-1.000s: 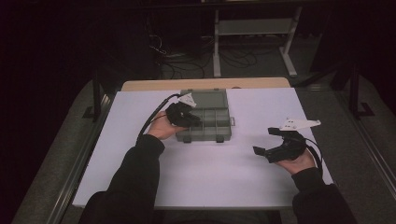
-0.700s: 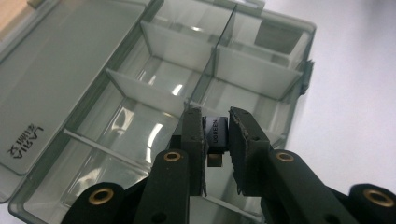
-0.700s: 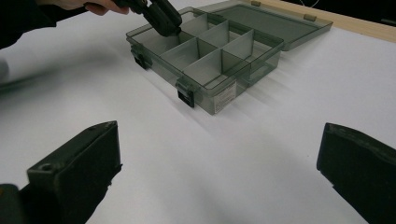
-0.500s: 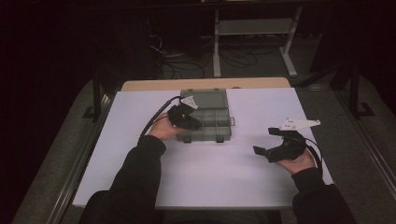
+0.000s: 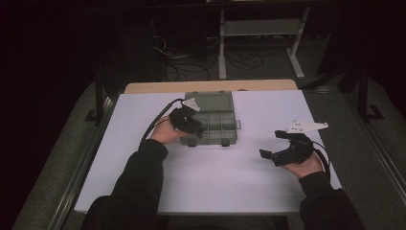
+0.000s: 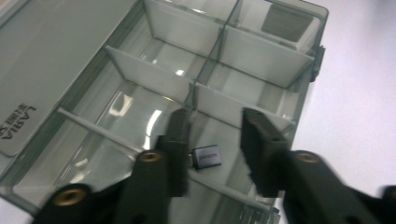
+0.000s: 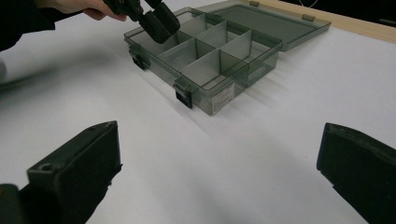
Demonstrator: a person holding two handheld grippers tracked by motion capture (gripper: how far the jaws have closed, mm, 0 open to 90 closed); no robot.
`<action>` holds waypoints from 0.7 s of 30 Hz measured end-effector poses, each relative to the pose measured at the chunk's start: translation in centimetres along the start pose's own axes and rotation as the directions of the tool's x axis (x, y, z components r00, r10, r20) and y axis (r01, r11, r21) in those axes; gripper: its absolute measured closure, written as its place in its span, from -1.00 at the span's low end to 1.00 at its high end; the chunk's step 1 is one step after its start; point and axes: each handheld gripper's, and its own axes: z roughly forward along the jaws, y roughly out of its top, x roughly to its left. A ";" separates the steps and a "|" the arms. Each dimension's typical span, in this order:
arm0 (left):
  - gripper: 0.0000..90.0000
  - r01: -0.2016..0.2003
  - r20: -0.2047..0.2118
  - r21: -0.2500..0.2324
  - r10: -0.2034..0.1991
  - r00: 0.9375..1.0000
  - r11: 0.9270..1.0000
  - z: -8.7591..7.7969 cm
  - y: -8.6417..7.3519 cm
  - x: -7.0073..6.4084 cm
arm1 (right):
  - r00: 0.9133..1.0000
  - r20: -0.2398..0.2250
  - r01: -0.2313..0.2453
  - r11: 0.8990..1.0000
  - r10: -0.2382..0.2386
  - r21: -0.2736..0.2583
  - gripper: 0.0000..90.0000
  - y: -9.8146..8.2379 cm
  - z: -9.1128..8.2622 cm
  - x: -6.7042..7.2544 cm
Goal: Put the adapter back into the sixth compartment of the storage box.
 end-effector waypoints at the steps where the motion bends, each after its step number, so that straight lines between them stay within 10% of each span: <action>1: 0.32 0.000 0.001 -0.004 0.000 1.000 1.000 0.0 0.0 0.0 | 1.000 0.000 -0.001 1.000 0.001 0.000 -1.00 0.0 0.0 0.0; 21: -0.42 -0.017 0.035 -0.132 0.022 0.999 0.991 -3.5 -0.2 -0.6 | 1.000 0.000 0.001 1.000 -0.001 0.003 -1.00 0.0 0.0 0.0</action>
